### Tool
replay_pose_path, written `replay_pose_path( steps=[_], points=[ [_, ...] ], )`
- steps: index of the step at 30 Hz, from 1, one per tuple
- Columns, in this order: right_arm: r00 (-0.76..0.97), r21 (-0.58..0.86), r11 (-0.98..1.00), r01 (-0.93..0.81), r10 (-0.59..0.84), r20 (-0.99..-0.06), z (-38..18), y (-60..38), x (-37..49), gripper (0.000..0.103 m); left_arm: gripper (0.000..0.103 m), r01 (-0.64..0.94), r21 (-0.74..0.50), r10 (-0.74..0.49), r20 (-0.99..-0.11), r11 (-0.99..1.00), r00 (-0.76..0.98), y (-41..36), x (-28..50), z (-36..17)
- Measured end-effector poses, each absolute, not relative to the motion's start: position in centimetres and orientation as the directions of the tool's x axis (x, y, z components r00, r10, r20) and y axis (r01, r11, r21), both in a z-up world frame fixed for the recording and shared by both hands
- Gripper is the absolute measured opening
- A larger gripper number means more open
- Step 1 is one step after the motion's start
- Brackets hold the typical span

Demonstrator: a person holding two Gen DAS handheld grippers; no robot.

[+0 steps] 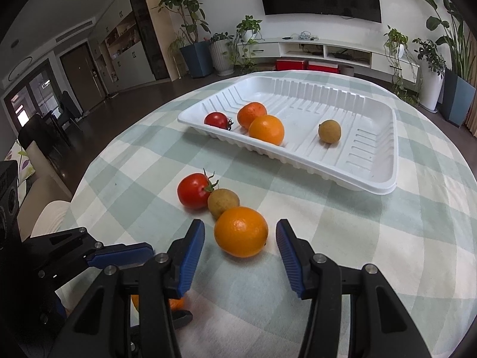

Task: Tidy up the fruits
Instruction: 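Move the left tool to an orange while the right tool approaches another orange, then close the left tool on its orange while the right tool closes on another orange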

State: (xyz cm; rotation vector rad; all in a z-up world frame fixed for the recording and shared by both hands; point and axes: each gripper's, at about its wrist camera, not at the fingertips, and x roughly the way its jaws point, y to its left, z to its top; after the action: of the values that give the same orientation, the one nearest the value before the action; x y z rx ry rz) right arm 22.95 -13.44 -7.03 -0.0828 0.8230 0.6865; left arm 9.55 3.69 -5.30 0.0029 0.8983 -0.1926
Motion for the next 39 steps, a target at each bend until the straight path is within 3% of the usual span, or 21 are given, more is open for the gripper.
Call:
replay_pose_path(
  steps=[7,13,25,39],
  points=[
    [0.472,0.191,0.787,-0.586,0.524,-0.709,-7.3,-13.4,23.1,0.05,0.06,0.17,-0.082,-0.17,-0.771,0.982,0.613,3.8,9.6,-5.4],
    [0.467,0.2,0.787,-0.583,0.527,-0.71,-7.4,-13.6,23.2,0.042,0.053,0.179,-0.086,-0.18,-0.766,0.98,0.617,3.8,9.4,-5.4],
    [0.463,0.228,0.788,-0.572,0.54,-0.703,-7.5,-14.1,23.2,0.041,0.035,0.219,-0.108,-0.222,-0.762,0.97,0.609,3.5,9.1,-5.3],
    [0.447,0.283,0.781,-0.557,0.569,-0.69,-7.4,-15.1,23.1,0.041,0.034,0.224,-0.143,-0.252,-0.759,0.964,0.6,4.1,9.0,-5.2]
  ],
)
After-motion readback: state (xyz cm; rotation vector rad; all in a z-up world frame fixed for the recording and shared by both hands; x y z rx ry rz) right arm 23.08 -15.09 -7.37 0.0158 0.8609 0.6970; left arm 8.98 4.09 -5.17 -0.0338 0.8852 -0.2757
